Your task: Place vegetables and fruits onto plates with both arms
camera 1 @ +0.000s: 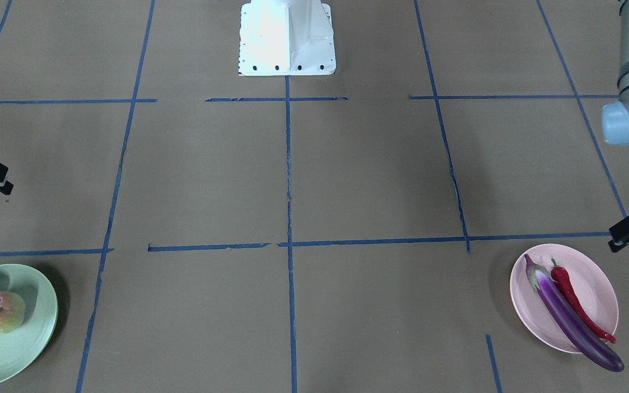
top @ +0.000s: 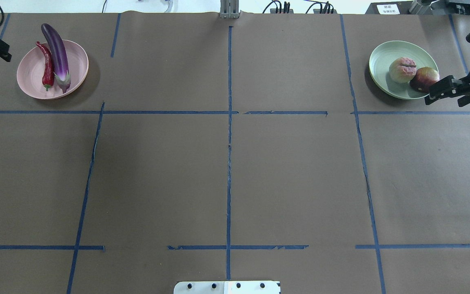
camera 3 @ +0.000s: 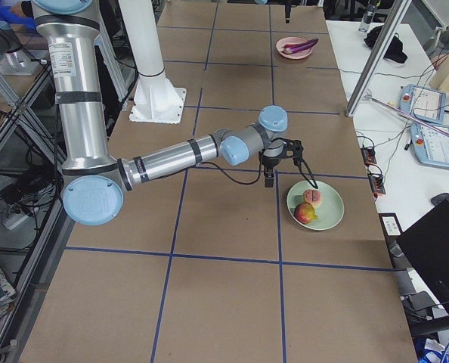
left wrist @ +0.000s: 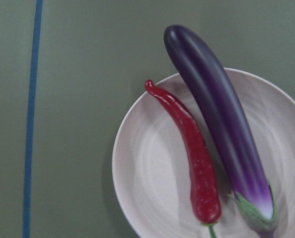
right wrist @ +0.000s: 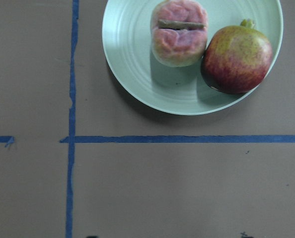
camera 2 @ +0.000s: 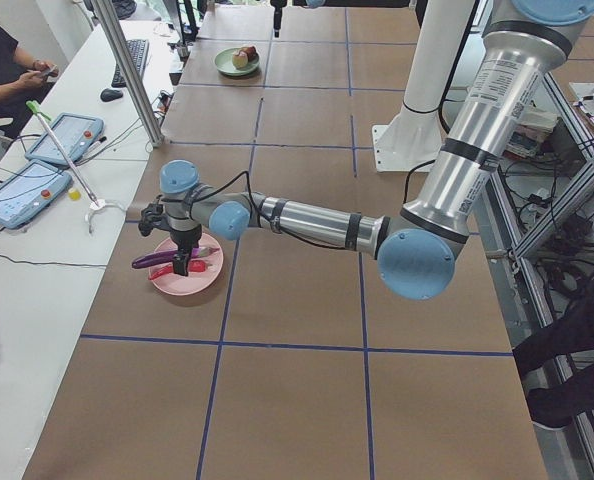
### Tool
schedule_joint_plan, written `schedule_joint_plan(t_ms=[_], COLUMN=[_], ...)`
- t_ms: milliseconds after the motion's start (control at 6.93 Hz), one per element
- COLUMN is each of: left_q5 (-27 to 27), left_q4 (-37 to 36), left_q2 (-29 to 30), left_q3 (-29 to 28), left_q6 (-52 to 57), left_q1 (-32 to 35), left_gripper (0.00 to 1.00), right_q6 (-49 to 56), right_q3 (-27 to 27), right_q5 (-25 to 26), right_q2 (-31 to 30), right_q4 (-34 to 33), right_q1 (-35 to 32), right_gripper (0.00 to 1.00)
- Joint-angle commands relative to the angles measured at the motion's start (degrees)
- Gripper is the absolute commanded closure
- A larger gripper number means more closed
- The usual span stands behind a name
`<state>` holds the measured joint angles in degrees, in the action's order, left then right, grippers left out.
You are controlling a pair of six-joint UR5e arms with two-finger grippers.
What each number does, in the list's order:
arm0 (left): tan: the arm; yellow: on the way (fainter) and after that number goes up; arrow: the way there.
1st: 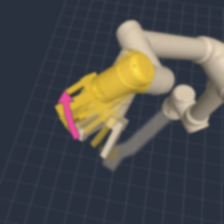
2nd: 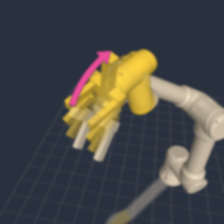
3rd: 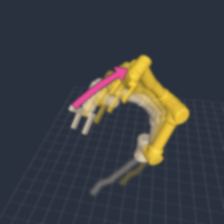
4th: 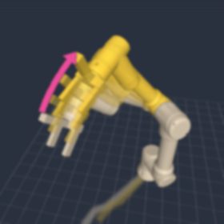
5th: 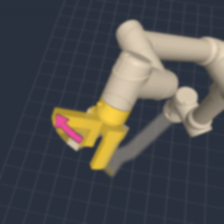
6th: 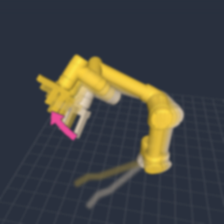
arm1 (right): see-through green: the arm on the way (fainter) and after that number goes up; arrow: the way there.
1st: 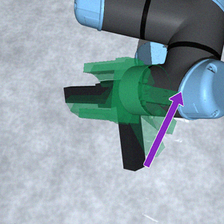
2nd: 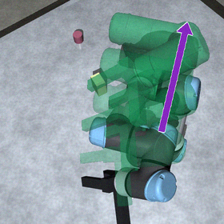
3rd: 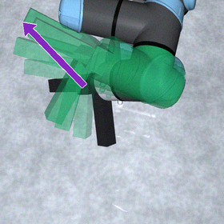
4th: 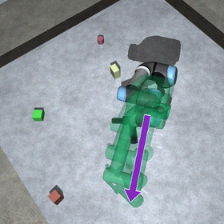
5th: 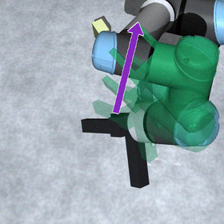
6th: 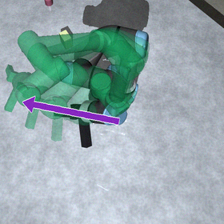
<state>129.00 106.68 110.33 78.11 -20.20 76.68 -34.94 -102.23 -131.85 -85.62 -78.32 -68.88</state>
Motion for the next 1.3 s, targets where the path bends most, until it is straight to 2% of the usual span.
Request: schedule_joint_plan(t_ms=[0, 289, 433, 722, 866, 1010, 1155], left_q5=[5.04, 5.47, 5.74, 5.48, 5.65, 5.91, 6.35], left_q4=[-9.57, -24.17, -27.2, -27.4, -27.4, -27.49, -27.23], left_q2=[-2.13, -4.32, -11.56, -27.29, -30.85, -31.75, -31.76], left_q3=[4.14, 5.56, 8.78, 23.94, 27.24, 28.06, 27.98], left_q6=[15.2, 33.48, 37.56, 35.95, 33.32, 28.51, 26.64], left_q1=[6.63, 14.26, 14.98, 15.17, 15.17, 14.99, 14.73], left_gripper=[0.0, 0.0, 0.0, 0.0, 0.0, 0.0, 0.0], right_q6=[8.97, 20.65, 25.14, 28.77, 30.96, 36.03, 40.96], right_q3=[1.23, 2.56, 2.56, 0.91, -3.2, -5.32, -5.78], right_q5=[-1.03, -3.76, -4.2, -6.12, -6.4, -5.7, -3.96], right_q2=[-3.32, -4.9, -6.39, -7.1, -7.8, -7.81, -9.37], right_q4=[-0.86, -7.25, -9.9, -16.3, -21.99, -28.92, -31.43], right_q1=[-5.62, -11.25, -13.1, -17.84, -18.48, -19.18, -19.36], right_gripper=[0.0, 0.0, 0.0, 0.0, 0.0, 0.0, 0.0])
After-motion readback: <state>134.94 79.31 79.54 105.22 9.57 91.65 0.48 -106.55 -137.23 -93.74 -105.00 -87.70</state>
